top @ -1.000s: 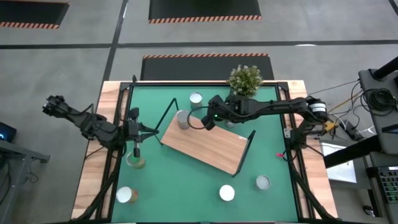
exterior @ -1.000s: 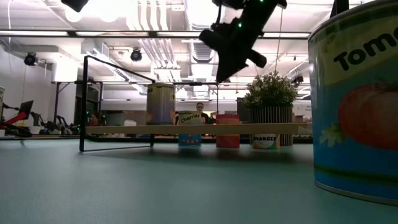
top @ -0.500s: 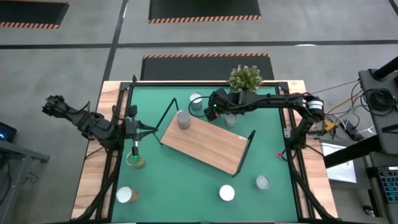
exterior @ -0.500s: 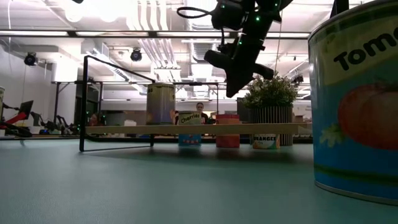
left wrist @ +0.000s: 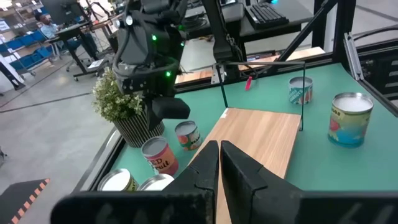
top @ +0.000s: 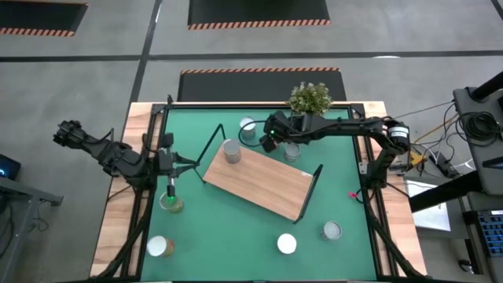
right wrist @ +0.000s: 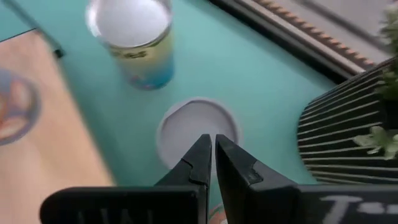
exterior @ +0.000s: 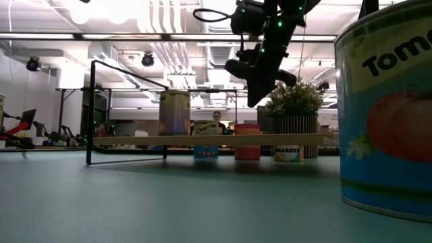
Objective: Pick and place cans onto a shelf
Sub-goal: Put the canned mixed fruit on the shelf
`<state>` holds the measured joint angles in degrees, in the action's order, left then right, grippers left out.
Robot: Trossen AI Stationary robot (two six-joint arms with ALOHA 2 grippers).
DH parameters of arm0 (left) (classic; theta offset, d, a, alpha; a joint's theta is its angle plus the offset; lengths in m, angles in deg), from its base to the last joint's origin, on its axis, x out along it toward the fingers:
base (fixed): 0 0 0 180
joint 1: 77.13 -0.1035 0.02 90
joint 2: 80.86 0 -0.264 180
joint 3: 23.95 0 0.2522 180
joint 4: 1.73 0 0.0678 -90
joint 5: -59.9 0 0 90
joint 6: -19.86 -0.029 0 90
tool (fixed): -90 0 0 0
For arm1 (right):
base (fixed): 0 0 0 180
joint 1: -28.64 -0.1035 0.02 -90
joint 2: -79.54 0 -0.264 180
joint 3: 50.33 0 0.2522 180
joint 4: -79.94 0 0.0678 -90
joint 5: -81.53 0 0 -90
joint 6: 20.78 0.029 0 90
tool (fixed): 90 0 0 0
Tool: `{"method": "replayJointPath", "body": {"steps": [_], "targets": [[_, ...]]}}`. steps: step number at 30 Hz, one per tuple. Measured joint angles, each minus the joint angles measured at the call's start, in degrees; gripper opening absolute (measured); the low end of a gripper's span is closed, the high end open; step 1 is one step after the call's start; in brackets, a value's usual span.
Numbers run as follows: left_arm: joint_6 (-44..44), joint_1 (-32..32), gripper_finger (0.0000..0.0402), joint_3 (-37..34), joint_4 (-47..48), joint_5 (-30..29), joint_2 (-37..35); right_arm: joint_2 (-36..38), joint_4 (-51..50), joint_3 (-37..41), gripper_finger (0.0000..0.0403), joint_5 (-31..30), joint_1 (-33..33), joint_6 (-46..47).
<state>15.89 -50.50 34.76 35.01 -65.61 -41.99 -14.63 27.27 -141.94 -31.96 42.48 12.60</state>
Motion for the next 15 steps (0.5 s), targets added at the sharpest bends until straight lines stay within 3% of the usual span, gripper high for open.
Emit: {"method": "replayJointPath", "body": {"steps": [4, 15], "targets": [[0.0, 0.0, 0.0000, 0.0, 0.0, 0.0, 0.2, -1.0, 2.5, 1.4, 0.0013, -3.3, -0.3, -0.5], [0.2, 0.0, 0.0000, 0.0, 0.0, 0.0, 0.2, -2.2, 5.4, 2.2, 0.0013, -3.3, -0.3, -2.0]]}}
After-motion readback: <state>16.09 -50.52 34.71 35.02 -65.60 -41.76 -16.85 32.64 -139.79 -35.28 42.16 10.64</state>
